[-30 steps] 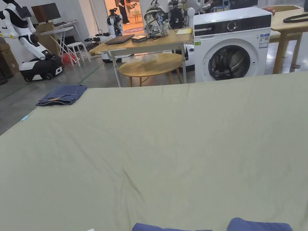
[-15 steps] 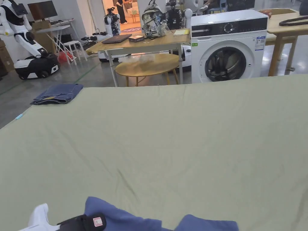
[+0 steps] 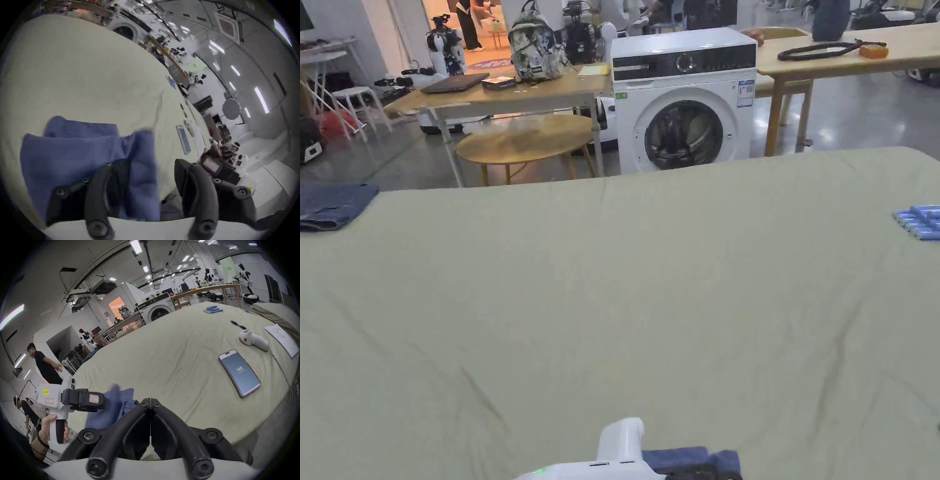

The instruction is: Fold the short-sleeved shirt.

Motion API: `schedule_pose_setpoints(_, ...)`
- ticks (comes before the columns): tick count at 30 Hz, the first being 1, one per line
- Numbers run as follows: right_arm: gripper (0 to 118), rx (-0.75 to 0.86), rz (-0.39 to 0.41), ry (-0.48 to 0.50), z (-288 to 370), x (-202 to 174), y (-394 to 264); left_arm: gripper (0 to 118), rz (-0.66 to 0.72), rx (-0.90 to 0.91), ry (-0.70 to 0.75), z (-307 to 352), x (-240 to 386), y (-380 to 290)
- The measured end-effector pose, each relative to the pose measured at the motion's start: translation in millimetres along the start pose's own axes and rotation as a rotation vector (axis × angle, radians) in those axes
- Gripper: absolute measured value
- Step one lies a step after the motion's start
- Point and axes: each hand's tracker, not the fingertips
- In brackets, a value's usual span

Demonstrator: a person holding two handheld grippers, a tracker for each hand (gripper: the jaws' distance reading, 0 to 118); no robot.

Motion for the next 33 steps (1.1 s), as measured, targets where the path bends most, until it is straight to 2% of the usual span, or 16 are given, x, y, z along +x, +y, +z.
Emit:
schedule_pose_setpoints(4, 0, 0.007, -0.023, -0.018, 4, 12, -3, 57, 0.036, 0.095, -0.090, 20, 0, 3)
schedule_pose_setpoints(5, 0, 0.007, -0.035, -0.017, 4, 15, -4, 43, 0.032, 0.085, -0.072, 18, -3, 2)
schedule_pose_setpoints(7, 0, 0.009, -0.058, -0.020, 5, 15, -4, 2, -0.013, 0.024, 0.058, 0, -9, -6)
schedule_pose_setpoints(8, 0, 0.009, -0.064, -0.023, 5, 15, -5, 0, -0.032, -0.007, 0.121, -11, -12, -11)
schedule_pose_setpoints(10, 0, 0.005, -0.069, -0.021, 3, 17, -10, 0, -0.064, -0.127, 0.139, -40, -24, -22)
schedule_pose_setpoints(12, 0, -0.004, -0.065, -0.011, 1, 12, -13, 0, -0.089, -0.172, 0.253, -66, -26, -35)
schedule_pose_setpoints(16, 0, -0.064, -0.011, 0.028, -14, -10, -19, 0, -0.089, -0.123, 0.201, -51, -12, -31)
schedule_pose_setpoints(17, 0, -0.090, 0.003, 0.051, -22, -15, -20, 12, -0.079, -0.110, 0.179, -42, -11, -29)
schedule_pose_setpoints(18, 0, -0.112, 0.014, 0.072, -30, -20, -21, 32, -0.080, -0.069, 0.161, -30, -9, -28)
schedule_pose_setpoints(19, 0, -0.135, 0.026, 0.094, -40, -27, -23, 45, -0.090, -0.022, 0.159, -14, -6, -26)
schedule_pose_setpoints(20, 0, -0.163, 0.041, 0.121, -50, -33, -23, 53, -0.114, 0.027, 0.168, 4, -4, -26)
schedule_pose_setpoints(23, 0, -0.241, 0.098, 0.183, -80, -59, -22, 65, -0.120, 0.142, 0.193, 64, -9, -27)
schedule_pose_setpoints(25, 0, -0.309, 0.131, 0.168, -107, -70, -24, 67, -0.076, 0.192, 0.184, 99, -26, -27)
schedule_pose_setpoints(28, 0, -0.489, 0.187, -0.007, -153, -70, -41, 67, 0.005, 0.192, 0.192, 130, -62, -29)
schedule_pose_setpoints(29, 0, -0.453, 0.177, 0.044, -156, -65, -45, 67, 0.048, 0.199, 0.220, 137, -75, -31)
schedule_pose_setpoints(33, 0, -0.432, 0.147, 0.056, -149, -65, -38, 67, 0.206, 0.204, 0.163, 125, -116, -38)
